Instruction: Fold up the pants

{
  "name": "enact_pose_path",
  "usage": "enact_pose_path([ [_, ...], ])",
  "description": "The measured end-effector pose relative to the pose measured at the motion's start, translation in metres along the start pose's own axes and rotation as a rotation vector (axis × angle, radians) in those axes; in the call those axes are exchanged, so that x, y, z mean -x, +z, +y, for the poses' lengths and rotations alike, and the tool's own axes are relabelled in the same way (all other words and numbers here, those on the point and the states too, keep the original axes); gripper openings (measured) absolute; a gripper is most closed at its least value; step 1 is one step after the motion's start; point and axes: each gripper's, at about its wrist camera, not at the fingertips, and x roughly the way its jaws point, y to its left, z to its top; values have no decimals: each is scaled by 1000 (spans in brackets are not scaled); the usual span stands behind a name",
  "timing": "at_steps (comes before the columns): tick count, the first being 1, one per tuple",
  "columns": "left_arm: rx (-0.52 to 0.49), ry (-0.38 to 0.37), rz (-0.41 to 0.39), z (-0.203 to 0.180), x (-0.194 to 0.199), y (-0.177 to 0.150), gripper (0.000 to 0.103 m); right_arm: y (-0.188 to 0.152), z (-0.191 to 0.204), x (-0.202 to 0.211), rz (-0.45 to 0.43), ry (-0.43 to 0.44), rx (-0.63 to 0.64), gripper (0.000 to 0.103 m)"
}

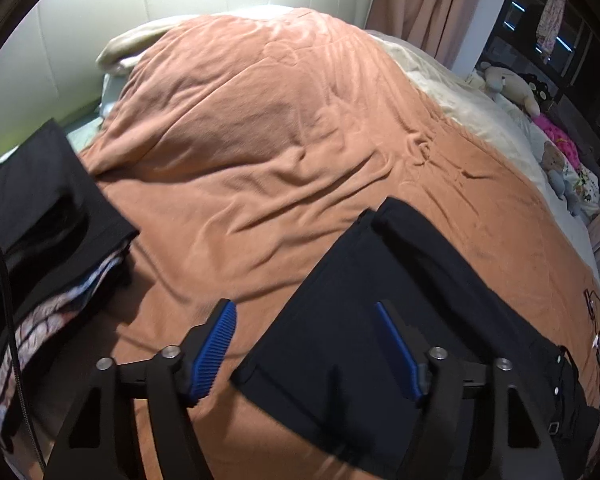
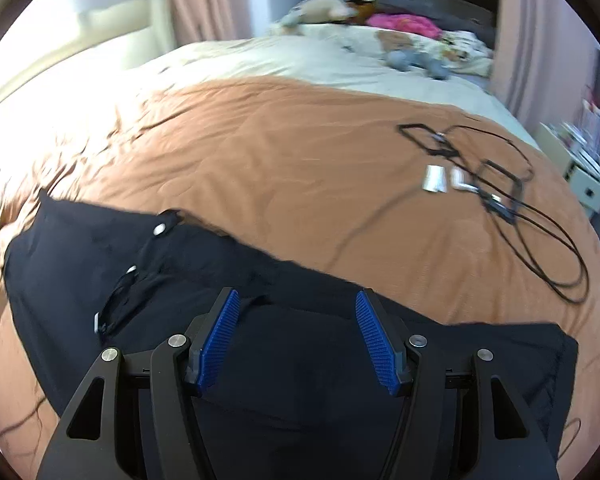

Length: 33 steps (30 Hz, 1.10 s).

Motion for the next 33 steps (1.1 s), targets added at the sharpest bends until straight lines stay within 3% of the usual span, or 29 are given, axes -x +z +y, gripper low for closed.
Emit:
enact_pose_path([
  [12,101,-17,136,27,-39,-48,41,23,23,-66,79,60,204,59],
  [24,110,-33,165,18,-70,-57,40,21,33,-90,101,61,254,59],
  [26,105,-2,143,20,-70,-58,24,23,35,-92,116,42,285,59],
  [27,113,25,140,22,-70,-58,11,25,36,-93,120,35,298,59],
  [28,124,23,140,25,-71,-59,6,26,38,-94,125,33,309,59],
  [33,120,10,130,30,-61,-63,2,31,52,-101,163,76,375,59],
])
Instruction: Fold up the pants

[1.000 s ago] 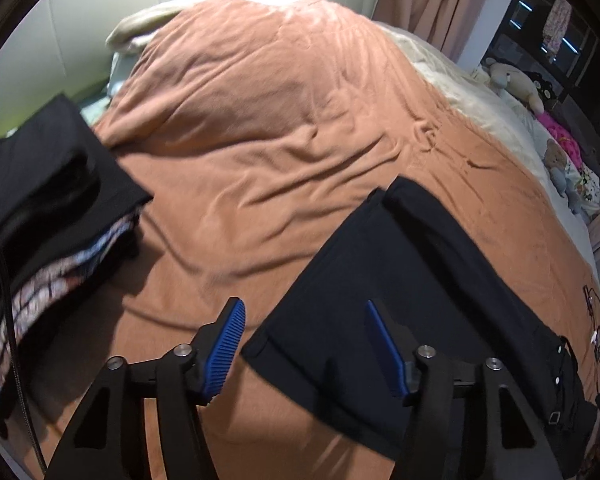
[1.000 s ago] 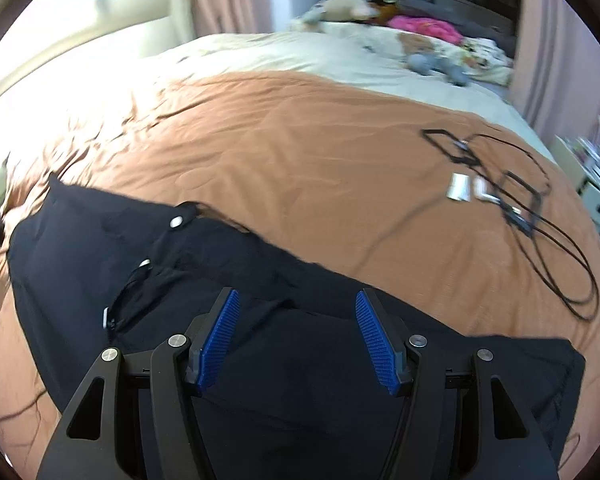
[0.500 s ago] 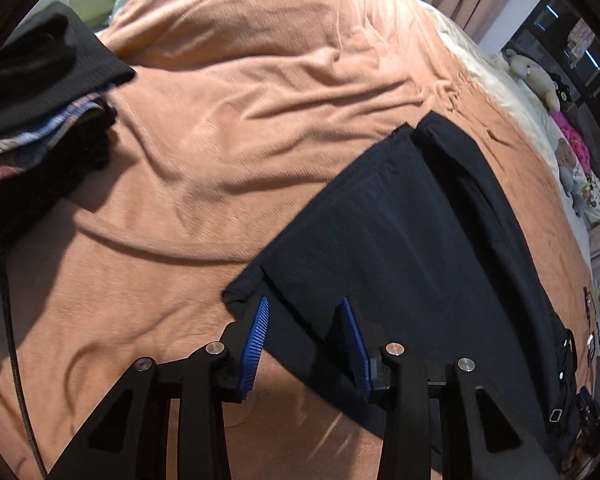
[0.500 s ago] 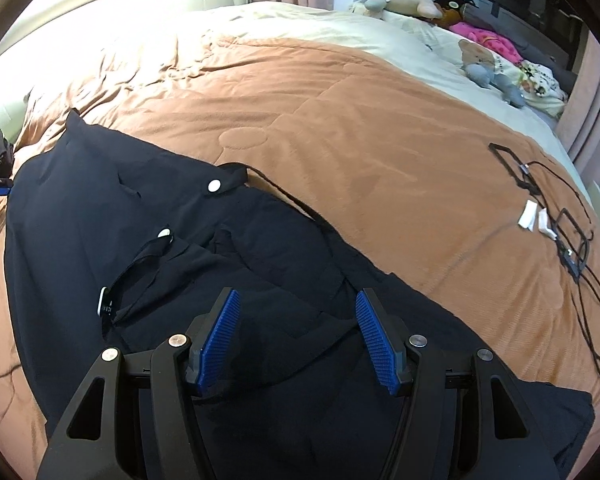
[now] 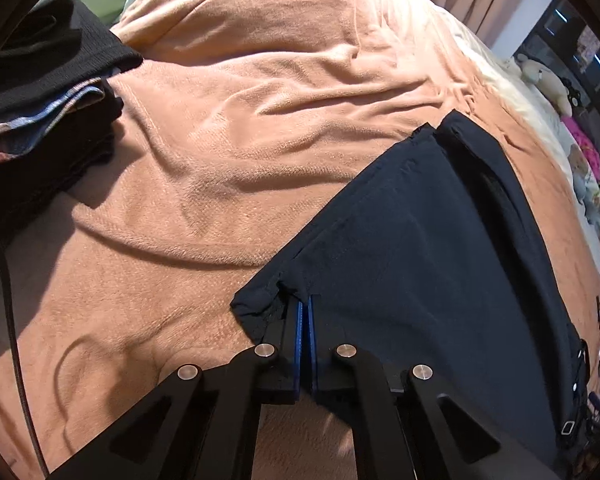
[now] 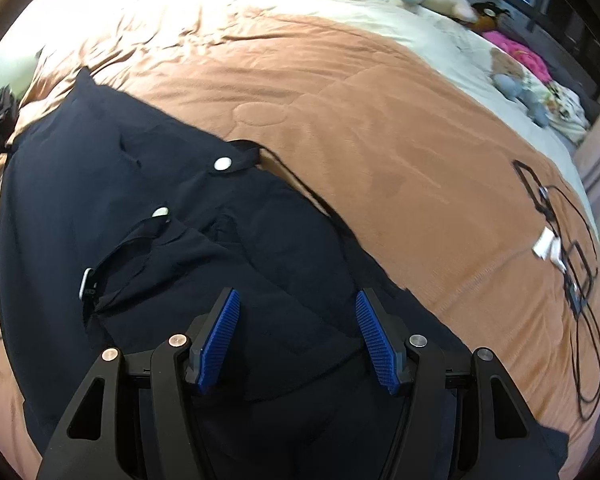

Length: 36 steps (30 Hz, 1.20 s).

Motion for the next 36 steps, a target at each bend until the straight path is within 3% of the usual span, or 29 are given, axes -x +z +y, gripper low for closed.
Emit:
enact_pose_path([
  [4,-8,1,4,5,8,-6,2,6,21,-7,19,60,72,59],
  [9,-6,-4,17,6,5,-7,2,5,37,-27,89,38,136,57],
  [17,-27,1,20,3,2,-5,2,14,35,-48,107,82,92,54],
  [22,-34,-3,19,4,0,-4,2,16,42,-51,105,88,100,36],
  [23,-35,-2,18,4,1,-5,2,16,44,-51,104,92,101,27],
  [24,-36,-1,17,3,1,-5,2,17,47,-50,100,86,108,11],
  [25,-36,0,17,3,1,-5,2,17,49,-49,98,80,116,4],
  [36,-40,-10,17,3,2,-4,2,32,60,-19,-30,-68,113,1],
])
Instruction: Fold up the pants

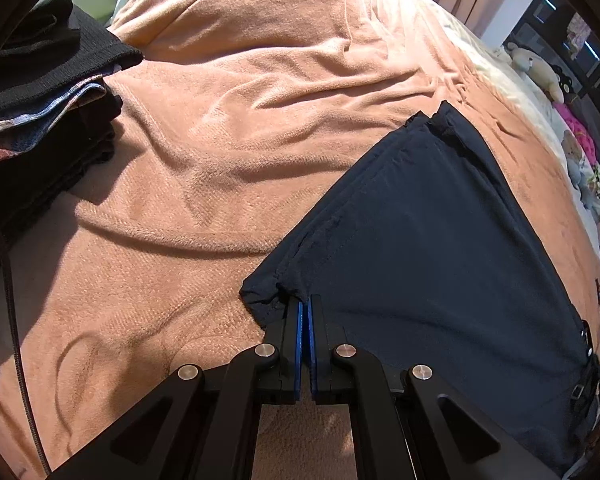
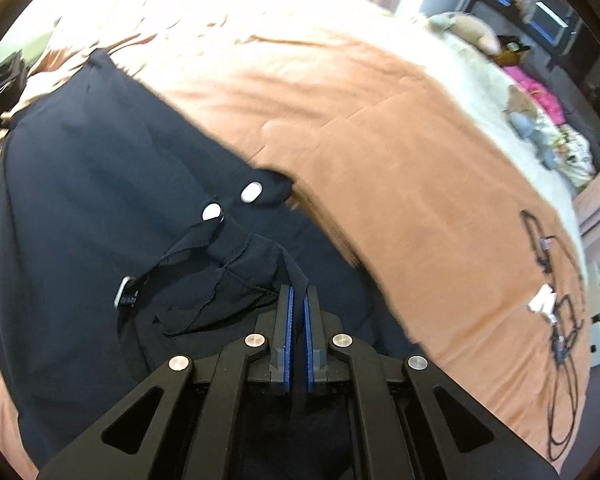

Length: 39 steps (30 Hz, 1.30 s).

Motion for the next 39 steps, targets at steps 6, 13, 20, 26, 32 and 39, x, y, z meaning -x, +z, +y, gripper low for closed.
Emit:
enact_pose_path([
  [6,-9,-3,1,-2,0,1,2,5,-2,-12,-21,-103,-31,1],
  [13,-16,-3,0,-5,-2,-1,2,18,10,-51,25,-205,-109,3],
  [20,19,-6,-13,4,5,0,2,15,-6,-20,-12,-176,-233,52],
  [26,35,-44,14,12,8,-3,3,-46,-32,56,-87,-132,-416,59],
  [32,33,-57,22,15,20,-7,3,-132,-39,116,-85,-154,-504,59],
  [39,73,-99,28,25,25,-6,35,-223,-32,166,-77,-127,-628,64],
])
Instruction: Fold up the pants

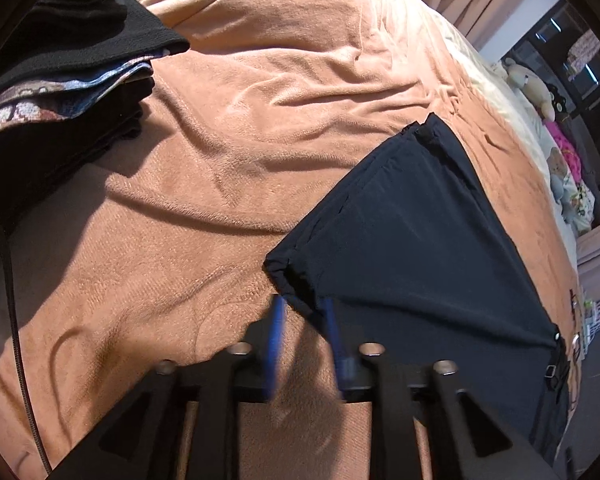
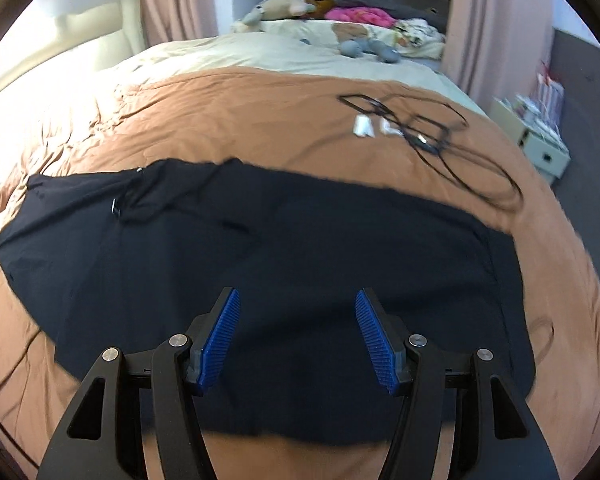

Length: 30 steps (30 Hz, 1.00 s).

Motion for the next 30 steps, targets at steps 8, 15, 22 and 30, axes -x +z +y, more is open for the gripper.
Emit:
enact_pose_path([
  [8,50,-32,30,2,-15,-1,42,-62,-76,32,-2,66,-331,76],
  [15,50,8,-15,-1,-21,1,42,-89,-115,41,-34,97,-543,76],
  [22,32,41,-63,-7,-26,5,43,-108,-137,33,-64,159,-694,76],
  [30,-18,91,-128,-18,-35,4,40,-121,-159,2,-94,180,-864,68],
])
